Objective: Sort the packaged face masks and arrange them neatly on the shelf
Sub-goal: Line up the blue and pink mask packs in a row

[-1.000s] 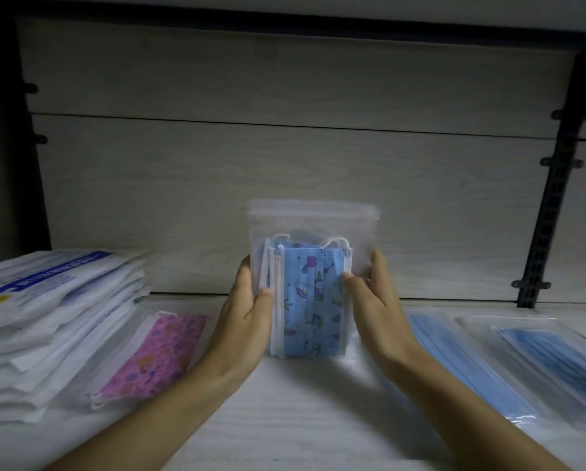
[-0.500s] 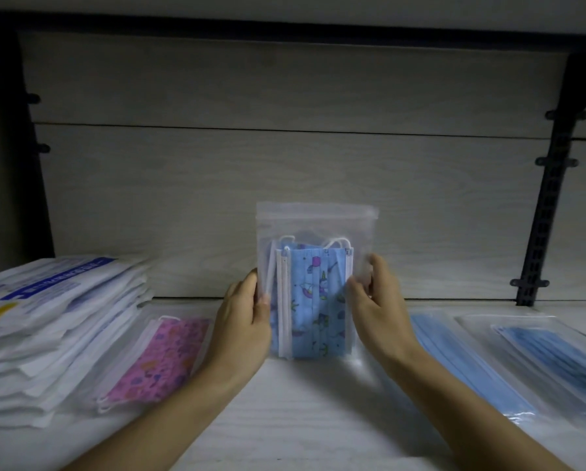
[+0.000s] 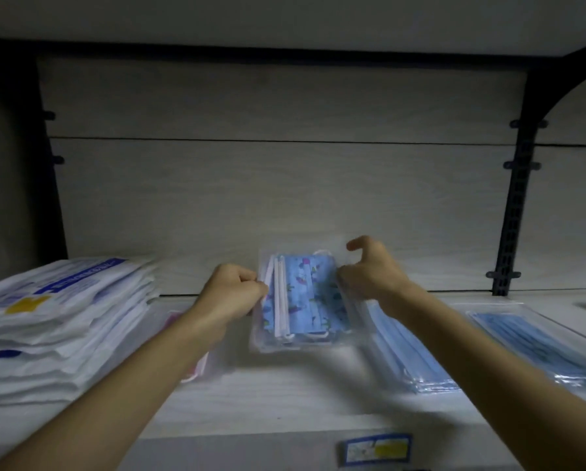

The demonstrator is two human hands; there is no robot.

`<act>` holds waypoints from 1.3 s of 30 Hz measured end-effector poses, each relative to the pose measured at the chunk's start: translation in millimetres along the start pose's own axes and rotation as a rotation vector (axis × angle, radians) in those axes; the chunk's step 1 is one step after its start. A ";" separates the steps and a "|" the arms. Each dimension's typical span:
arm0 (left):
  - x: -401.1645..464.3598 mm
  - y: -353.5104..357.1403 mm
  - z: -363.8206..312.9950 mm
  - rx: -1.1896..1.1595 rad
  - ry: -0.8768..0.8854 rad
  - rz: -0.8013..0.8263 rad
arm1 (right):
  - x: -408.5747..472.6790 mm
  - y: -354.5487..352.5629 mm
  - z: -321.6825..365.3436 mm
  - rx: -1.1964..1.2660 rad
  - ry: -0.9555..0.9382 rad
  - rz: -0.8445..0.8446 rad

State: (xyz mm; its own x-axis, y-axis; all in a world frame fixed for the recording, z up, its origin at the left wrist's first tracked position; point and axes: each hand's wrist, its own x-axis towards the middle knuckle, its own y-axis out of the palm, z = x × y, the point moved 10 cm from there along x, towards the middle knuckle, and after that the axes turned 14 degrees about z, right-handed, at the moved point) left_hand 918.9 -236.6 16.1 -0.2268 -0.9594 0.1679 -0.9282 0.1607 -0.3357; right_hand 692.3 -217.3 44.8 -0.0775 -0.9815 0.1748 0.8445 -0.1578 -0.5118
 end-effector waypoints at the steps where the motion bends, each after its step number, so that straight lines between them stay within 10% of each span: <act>1: -1.3 2.8 3.3 0.018 -0.037 0.028 | 0.4 5.1 -0.8 -0.086 0.032 0.038; 16: 1.3 19.7 41.6 0.532 -0.220 0.187 | -7.9 65.1 -31.6 -0.652 0.164 0.350; 39: -5.4 31.8 24.2 0.597 -0.190 0.271 | -20.1 63.0 -11.8 -0.589 0.190 0.453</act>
State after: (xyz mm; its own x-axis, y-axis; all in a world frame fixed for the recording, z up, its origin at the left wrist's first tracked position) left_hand 897.8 -231.9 -17.9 -0.3217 -0.9362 -0.1414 -0.5116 0.2975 -0.8061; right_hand 740.8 -208.8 -0.8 0.0747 -0.9573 -0.2793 0.3976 0.2854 -0.8720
